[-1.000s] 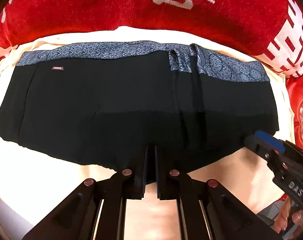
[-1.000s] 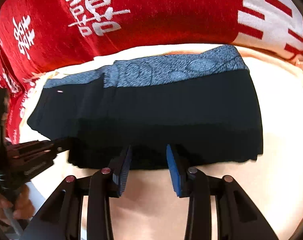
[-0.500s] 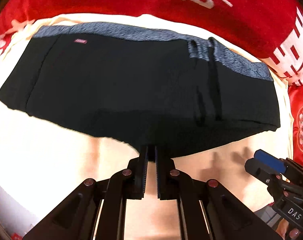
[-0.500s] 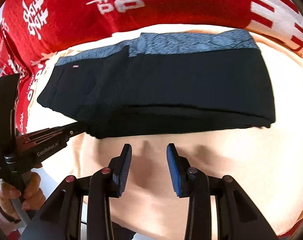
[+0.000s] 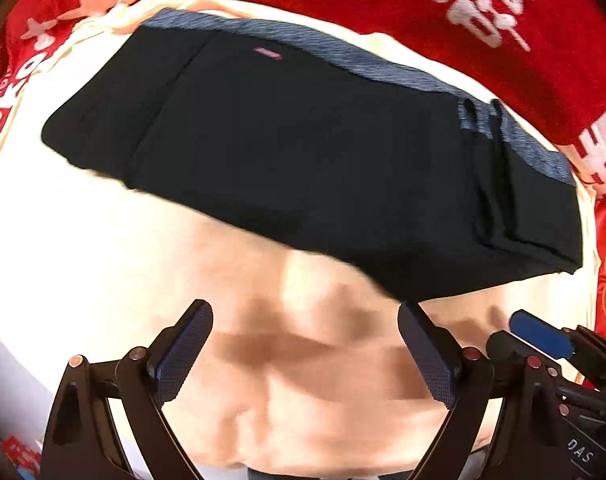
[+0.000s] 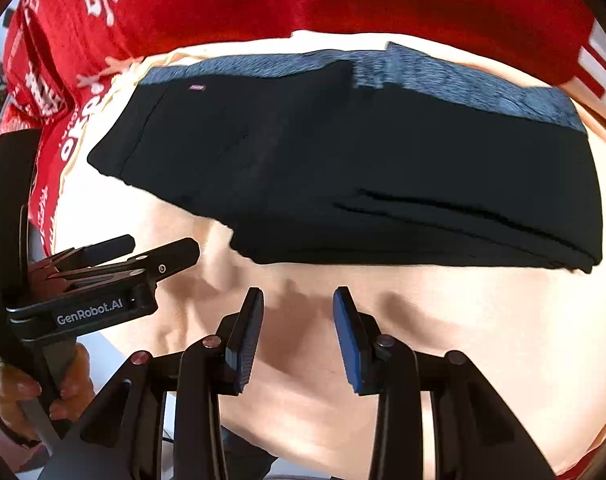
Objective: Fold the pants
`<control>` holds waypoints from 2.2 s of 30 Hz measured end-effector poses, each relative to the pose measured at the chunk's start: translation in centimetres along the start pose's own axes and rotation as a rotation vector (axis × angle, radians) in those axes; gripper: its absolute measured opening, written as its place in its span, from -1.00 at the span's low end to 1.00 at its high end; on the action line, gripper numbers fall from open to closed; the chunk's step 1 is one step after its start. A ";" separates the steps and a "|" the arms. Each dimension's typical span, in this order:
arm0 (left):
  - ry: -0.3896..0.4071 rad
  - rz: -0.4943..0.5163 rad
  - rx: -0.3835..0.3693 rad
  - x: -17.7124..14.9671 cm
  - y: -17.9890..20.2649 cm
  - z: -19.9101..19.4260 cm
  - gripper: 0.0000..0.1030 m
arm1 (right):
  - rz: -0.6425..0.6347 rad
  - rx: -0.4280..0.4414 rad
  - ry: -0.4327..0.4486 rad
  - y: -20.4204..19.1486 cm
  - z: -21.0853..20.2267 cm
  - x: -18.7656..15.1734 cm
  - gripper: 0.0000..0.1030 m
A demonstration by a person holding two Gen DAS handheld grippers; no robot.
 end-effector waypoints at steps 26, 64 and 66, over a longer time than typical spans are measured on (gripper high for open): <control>0.084 -0.189 -0.078 2.4 -11.2 -3.1 0.82 | -0.081 -0.169 -0.090 -2.9 3.6 2.9 0.53; 0.190 -0.446 -0.397 11.0 -13.8 -0.1 0.82 | -0.099 -0.142 -0.106 -3.3 5.3 1.0 0.55; 0.195 -0.431 -0.320 11.1 -13.3 -0.2 0.64 | -0.100 -0.132 -0.088 -3.6 3.9 1.8 0.55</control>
Point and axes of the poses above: each gripper's, at about its wrist camera, not at the fingertips, and z roughly the way its jaws point, y to its right, x to its top, the point moved 5 cm from there along z, roughly the way its jaws point, and after that the axes turned 7 degrees about -z, right-handed, at the moved point
